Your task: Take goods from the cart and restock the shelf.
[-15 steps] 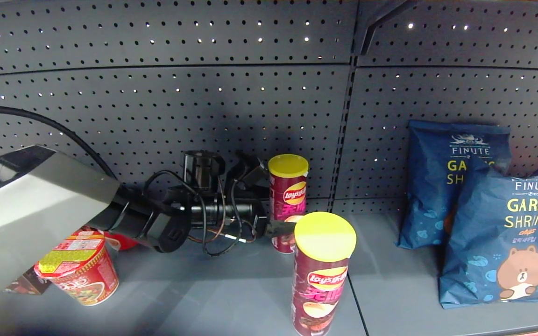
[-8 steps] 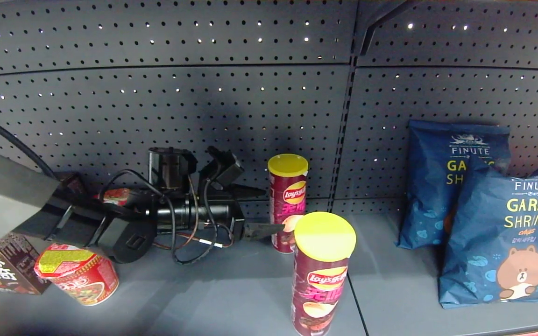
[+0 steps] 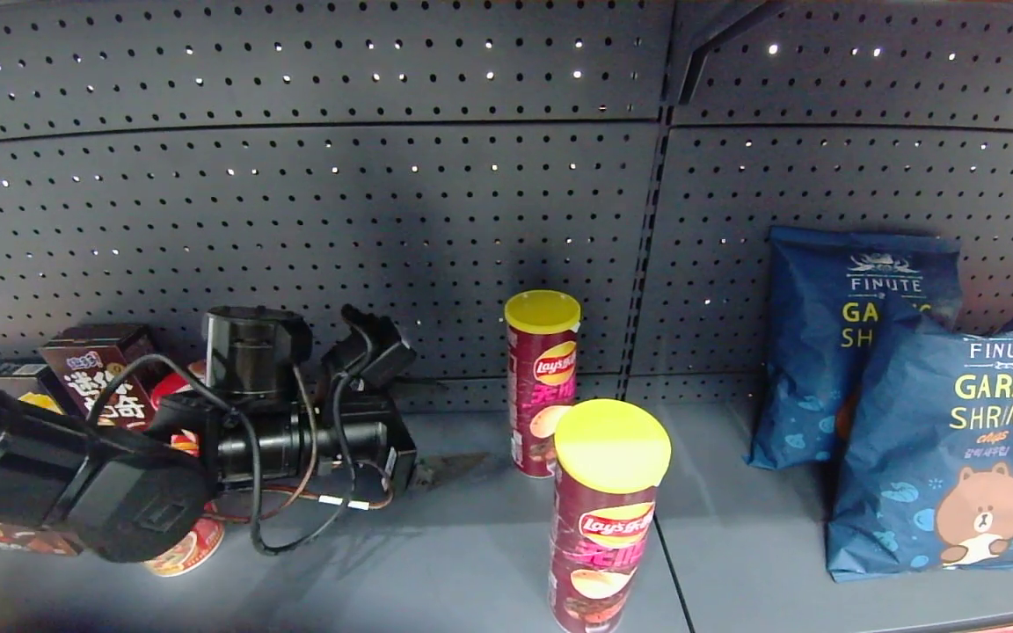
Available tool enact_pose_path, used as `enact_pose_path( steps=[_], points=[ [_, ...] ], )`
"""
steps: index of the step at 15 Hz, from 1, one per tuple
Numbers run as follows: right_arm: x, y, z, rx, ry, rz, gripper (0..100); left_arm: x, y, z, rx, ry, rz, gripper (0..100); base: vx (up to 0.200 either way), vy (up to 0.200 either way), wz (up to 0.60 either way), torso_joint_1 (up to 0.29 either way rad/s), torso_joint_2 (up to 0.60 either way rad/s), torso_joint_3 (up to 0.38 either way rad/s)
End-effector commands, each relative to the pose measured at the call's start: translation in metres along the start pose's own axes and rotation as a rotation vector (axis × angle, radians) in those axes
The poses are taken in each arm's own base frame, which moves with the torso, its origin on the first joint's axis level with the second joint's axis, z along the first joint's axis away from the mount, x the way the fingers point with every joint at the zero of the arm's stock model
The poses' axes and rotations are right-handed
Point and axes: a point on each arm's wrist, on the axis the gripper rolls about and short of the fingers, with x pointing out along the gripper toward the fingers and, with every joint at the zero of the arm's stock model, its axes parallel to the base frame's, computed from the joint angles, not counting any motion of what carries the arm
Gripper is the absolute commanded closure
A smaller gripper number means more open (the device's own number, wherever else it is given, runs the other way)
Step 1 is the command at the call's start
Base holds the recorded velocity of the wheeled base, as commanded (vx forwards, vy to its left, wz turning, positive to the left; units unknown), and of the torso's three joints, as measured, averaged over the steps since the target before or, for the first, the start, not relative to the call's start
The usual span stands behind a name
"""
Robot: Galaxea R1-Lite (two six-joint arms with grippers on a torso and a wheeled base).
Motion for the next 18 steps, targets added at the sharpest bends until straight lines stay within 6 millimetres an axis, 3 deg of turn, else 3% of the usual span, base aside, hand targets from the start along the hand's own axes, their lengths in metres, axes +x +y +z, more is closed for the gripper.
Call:
enact_pose_path(
  steps=[1,3,5,6,8,18],
  points=[
    [0.000,0.000,0.000,0.000,0.000,0.000,0,-0.013,-0.008,0.003,0.013,-0.010,0.071,0,0.000,0.000,0.00,0.000,0.00,0.000],
    [0.000,0.000,0.000,-0.001,0.001,0.000,0,-0.005,-0.018,0.010,0.024,-0.020,0.204,0,0.000,0.000,0.00,0.000,0.00,0.000],
    [0.000,0.000,0.000,-0.001,0.001,0.000,0,-0.002,-0.021,0.011,0.012,-0.017,0.231,0,0.000,0.000,0.00,0.000,0.00,0.000],
    [0.000,0.000,0.000,-0.002,0.001,0.000,0,0.018,-0.025,0.008,-0.020,0.035,0.399,0,0.000,0.000,0.00,0.000,0.00,0.000],
    [0.000,0.000,0.000,-0.001,0.001,0.000,0,0.029,-0.027,0.010,-0.013,0.053,0.467,0,0.000,0.000,0.00,0.000,0.00,0.000],
    [0.000,0.000,0.000,-0.002,0.001,0.000,0,0.070,-0.020,0.004,-0.004,0.073,0.469,0,0.000,0.000,0.00,0.000,0.00,0.000]
  ],
)
